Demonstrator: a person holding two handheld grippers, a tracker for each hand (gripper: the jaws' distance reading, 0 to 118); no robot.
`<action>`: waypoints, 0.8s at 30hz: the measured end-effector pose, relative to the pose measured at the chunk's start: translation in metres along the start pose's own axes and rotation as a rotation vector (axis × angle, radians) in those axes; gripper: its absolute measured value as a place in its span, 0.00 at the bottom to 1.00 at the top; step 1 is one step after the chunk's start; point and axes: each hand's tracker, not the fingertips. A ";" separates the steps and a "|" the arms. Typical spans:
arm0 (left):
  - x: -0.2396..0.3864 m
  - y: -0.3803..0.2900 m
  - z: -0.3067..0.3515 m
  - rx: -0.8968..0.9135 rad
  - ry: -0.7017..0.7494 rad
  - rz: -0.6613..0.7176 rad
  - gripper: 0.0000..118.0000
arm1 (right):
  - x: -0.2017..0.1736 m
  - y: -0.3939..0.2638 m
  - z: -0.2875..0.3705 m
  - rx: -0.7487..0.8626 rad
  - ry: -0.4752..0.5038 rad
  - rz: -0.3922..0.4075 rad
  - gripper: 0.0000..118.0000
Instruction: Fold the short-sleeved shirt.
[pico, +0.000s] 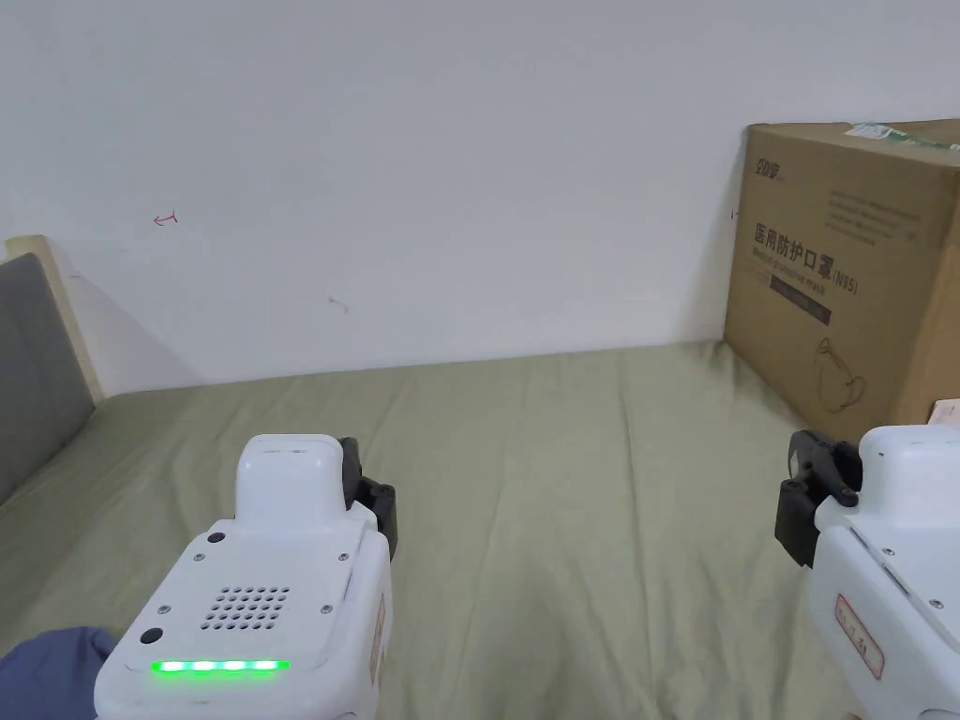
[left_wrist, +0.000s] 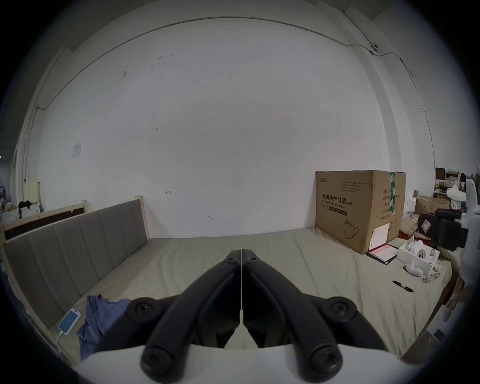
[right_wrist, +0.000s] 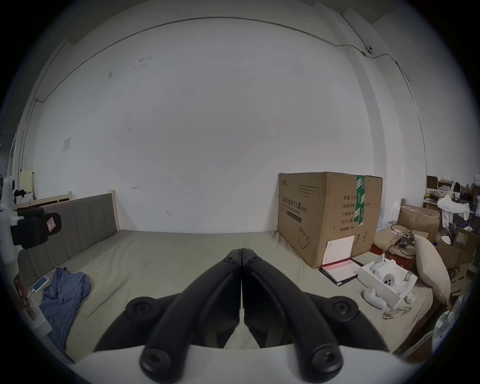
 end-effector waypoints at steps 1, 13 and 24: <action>-0.001 -0.001 0.000 -0.007 0.000 0.013 0.00 | 0.001 0.000 -0.001 -0.002 0.003 -0.001 0.00; -0.130 -0.019 0.073 -0.027 0.430 -0.010 0.00 | -0.118 -0.005 -0.035 -0.061 0.339 -0.017 0.00; -0.222 -0.016 0.059 -0.244 0.326 0.109 0.00 | -0.157 -0.006 -0.025 -0.121 0.488 0.036 0.00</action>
